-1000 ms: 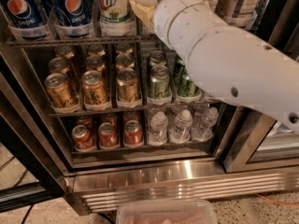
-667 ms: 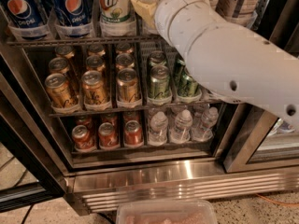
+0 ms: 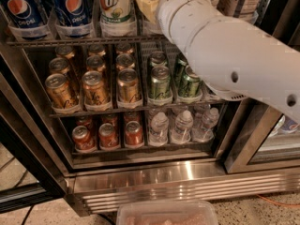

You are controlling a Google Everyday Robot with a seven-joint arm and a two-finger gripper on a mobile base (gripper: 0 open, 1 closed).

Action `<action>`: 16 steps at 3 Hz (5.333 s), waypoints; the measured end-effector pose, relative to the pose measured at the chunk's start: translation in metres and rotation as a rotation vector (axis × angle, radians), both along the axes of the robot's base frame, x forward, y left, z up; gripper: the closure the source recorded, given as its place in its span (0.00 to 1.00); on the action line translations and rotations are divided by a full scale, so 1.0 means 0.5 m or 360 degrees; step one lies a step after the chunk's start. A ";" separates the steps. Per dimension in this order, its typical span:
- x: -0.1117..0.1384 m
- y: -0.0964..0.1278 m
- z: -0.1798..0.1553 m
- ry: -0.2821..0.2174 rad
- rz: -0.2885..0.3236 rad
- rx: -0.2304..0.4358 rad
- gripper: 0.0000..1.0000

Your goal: Pick 7up can from middle shelf of fridge

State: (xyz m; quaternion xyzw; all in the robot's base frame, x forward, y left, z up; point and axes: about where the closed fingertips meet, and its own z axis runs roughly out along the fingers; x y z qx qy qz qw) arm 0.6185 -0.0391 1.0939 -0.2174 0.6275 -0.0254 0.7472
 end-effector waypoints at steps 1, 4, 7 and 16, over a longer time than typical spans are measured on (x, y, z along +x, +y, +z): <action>0.000 0.000 0.000 0.0000 0.0000 0.0000 0.80; -0.014 0.015 0.045 -0.0049 0.0035 0.0004 1.00; -0.104 0.019 0.150 -0.0158 0.0061 0.0042 1.00; -0.369 0.185 -0.094 0.0722 0.0673 -0.0078 1.00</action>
Offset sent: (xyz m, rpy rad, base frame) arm 0.0000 0.0000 0.0000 0.0000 0.0000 0.0000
